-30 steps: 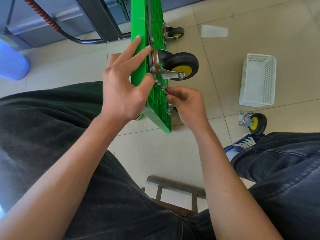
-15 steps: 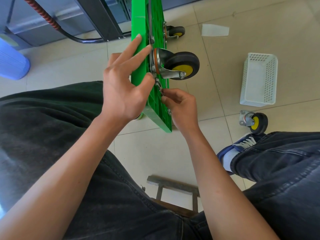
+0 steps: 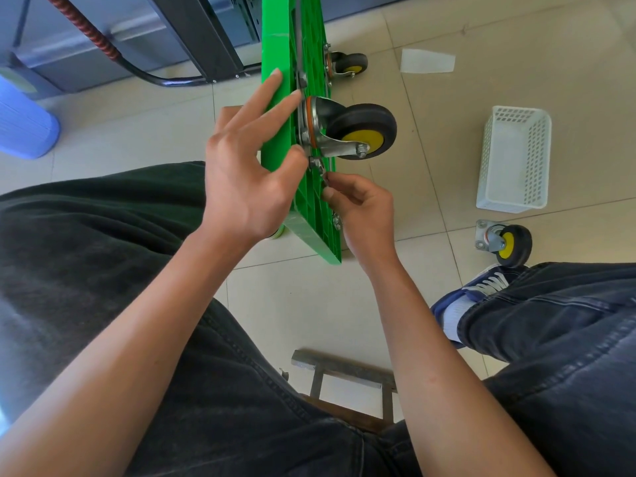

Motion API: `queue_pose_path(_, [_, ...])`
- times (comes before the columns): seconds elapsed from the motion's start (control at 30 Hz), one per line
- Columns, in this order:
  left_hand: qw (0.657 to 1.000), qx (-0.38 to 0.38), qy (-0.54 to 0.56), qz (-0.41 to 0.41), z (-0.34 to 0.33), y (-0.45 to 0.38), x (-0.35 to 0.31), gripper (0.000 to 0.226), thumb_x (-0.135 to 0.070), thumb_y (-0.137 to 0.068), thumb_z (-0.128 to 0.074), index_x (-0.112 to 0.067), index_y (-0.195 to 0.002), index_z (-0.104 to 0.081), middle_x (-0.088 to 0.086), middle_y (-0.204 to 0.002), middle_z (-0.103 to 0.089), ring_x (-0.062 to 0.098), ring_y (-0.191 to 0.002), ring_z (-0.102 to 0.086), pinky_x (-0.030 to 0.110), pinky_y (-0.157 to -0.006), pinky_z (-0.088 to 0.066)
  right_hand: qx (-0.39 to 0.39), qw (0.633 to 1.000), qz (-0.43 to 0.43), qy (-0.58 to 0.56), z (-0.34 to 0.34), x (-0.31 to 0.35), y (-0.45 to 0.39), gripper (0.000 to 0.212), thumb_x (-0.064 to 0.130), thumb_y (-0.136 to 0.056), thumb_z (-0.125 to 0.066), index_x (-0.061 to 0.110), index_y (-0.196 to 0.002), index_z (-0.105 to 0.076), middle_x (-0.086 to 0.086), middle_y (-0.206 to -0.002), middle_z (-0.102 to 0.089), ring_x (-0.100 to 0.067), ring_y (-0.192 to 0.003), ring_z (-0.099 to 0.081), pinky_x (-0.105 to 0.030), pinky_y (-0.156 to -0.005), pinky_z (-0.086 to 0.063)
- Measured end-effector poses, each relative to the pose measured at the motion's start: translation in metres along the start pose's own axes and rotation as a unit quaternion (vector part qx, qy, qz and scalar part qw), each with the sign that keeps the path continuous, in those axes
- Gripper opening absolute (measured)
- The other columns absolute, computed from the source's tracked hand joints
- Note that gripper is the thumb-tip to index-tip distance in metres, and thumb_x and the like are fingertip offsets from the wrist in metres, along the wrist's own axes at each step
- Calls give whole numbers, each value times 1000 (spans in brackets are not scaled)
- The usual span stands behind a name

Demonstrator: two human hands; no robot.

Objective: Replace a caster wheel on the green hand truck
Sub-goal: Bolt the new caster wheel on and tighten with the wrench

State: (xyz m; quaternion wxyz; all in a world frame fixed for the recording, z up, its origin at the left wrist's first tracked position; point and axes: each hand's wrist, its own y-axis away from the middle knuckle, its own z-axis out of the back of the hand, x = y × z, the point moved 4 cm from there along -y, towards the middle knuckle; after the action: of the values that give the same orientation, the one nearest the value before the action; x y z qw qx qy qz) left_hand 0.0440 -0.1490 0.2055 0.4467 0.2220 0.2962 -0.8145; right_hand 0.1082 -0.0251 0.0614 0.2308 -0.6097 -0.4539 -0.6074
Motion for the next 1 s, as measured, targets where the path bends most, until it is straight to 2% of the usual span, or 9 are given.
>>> queue_pose_path(0.33, [1000, -2, -3, 2, 0, 0, 0, 55, -26, -83, -55, -21, -138, -63, -2, -153, -49, 16, -126, -51, 24, -101, -44, 6, 1000, 3, 27, -6, 3, 1, 24, -1, -93, -69, 5, -116, -75, 1, -104, -78, -12, -99, -74, -25, -86, -59])
queue_pose_path(0.47, [1000, -3, -3, 2, 0, 0, -1, 55, -25, -83, -55, -20, -137, -63, -1, -152, -49, 16, -127, -51, 25, -102, -44, -2, 999, -4, 38, -7, 6, 1, 23, 1, -94, -69, 7, -116, -76, 6, -99, -78, -9, -95, -74, -23, -84, -59])
queue_pose_path(0.63, [1000, -3, -5, 4, 0, 0, -1, 55, -23, -83, -56, -20, -137, -63, -1, -152, -50, 15, -127, -51, 18, -102, -40, -17, 998, -9, 66, -10, 13, 3, 22, 2, -93, -70, 8, -112, -78, 1, -99, -79, -17, -93, -75, -32, -85, -61])
queue_pose_path(0.73, [1000, -2, -5, 8, 0, 0, -1, 55, -23, -83, -55, -20, -138, -63, -1, -152, -49, 13, -127, -50, 13, -101, -38, -16, 992, 3, 126, -10, 25, 7, 19, 7, -94, -70, 11, -110, -80, 7, -91, -77, -14, -84, -72, -38, -84, -61])
queue_pose_path(0.8, [1000, -2, -5, 8, 0, 0, 0, 55, -23, -83, -55, -20, -138, -63, -1, -152, -49, 13, -127, -50, 11, -100, -37, -5, 986, 9, 164, -11, 35, 10, 13, 10, -95, -70, 12, -100, -82, 8, -77, -74, -18, -75, -69, -47, -78, -61])
queue_pose_path(0.87, [1000, -1, -6, 7, 0, 0, 0, 55, -23, -83, -55, -20, -138, -63, -1, -152, -49, 14, -126, -50, 10, -99, -37, 11, 981, 13, 195, -13, 46, 10, 16, 14, -96, -68, 9, -86, -80, -4, -71, -73, -29, -70, -69, -54, -69, -59])
queue_pose_path(0.9, [1000, -1, -6, 7, 0, 0, 0, 55, -23, -83, -55, -20, -138, -62, -1, -152, -49, 14, -126, -50, 10, -99, -37, 22, 980, 8, 199, -14, 51, 10, 19, 15, -96, -67, 7, -84, -78, -8, -71, -73, -29, -67, -69, -52, -65, -59])
queue_pose_path(1.0, [1000, -1, -5, 9, 0, 0, 0, 56, -23, -83, -55, -20, -138, -62, -1, -152, -49, 13, -126, -49, 12, -99, -37, 59, 984, -32, 163, -13, 61, 9, 20, 15, -101, -63, 4, -92, -78, -6, -72, -72, -11, -53, -65, -27, -50, -53])
